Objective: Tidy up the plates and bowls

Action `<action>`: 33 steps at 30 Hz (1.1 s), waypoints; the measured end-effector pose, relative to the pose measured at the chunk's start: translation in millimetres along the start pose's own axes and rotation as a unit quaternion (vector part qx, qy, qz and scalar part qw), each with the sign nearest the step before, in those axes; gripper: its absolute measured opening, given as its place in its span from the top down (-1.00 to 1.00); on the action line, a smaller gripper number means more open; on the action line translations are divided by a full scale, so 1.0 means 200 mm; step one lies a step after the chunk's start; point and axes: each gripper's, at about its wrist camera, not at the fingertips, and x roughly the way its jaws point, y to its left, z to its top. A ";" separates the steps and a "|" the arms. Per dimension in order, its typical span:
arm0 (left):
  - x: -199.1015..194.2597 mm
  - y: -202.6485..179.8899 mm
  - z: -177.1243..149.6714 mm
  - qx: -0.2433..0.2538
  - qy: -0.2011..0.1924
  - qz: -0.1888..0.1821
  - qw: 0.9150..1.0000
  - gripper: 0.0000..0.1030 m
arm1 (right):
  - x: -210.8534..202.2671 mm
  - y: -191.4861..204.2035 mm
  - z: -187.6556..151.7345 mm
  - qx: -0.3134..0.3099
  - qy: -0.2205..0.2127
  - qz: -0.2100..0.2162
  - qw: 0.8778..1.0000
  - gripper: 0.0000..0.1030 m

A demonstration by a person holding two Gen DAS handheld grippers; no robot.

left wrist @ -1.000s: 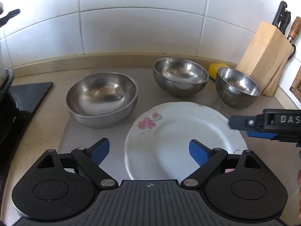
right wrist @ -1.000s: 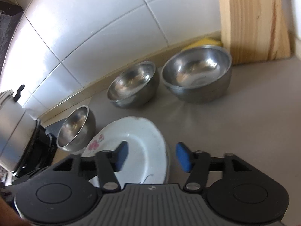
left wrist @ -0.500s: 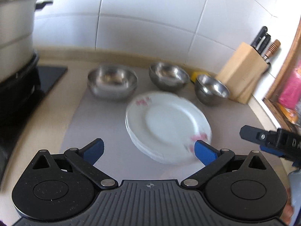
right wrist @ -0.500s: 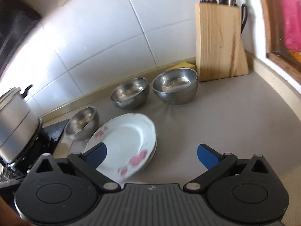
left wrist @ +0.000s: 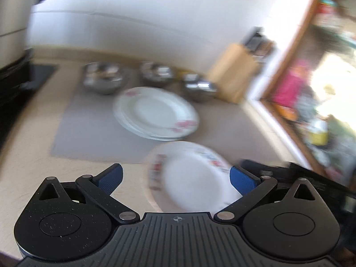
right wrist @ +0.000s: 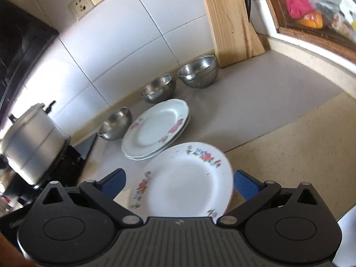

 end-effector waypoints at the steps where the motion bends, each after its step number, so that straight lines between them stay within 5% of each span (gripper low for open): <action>1: -0.01 -0.01 -0.01 0.007 0.005 -0.019 1.000 -0.90 | -0.01 0.00 -0.01 0.003 0.006 0.017 1.000 -0.56; 3: 0.01 -0.03 -0.03 0.029 0.048 -0.060 0.997 -0.90 | -0.04 0.02 -0.03 -0.001 0.001 0.022 1.000 -0.58; 5: 0.04 -0.10 -0.06 0.068 0.078 -0.059 0.993 -0.90 | -0.07 0.06 -0.04 -0.025 -0.003 0.024 0.999 -0.58; 8: 0.02 -0.13 -0.07 0.093 0.066 -0.013 0.993 -0.90 | -0.10 0.08 -0.04 -0.036 -0.018 0.019 0.999 -0.59; 14: -0.02 -0.01 -0.05 0.041 0.062 0.030 0.997 -0.90 | -0.11 0.07 -0.04 -0.039 -0.036 -0.030 0.998 -0.59; 18: 0.03 0.02 0.01 0.061 0.010 0.096 0.993 -0.89 | -0.07 0.07 -0.05 -0.076 -0.045 -0.043 0.995 -0.58; 24: 0.24 -0.01 0.03 0.090 0.025 0.112 0.989 -0.85 | 0.07 -0.03 0.00 -0.058 0.006 -0.065 0.996 -0.41; 33: 0.47 -0.02 0.02 0.084 0.087 0.117 0.986 -0.57 | 0.12 -0.10 0.09 -0.048 0.008 -0.082 0.995 -0.41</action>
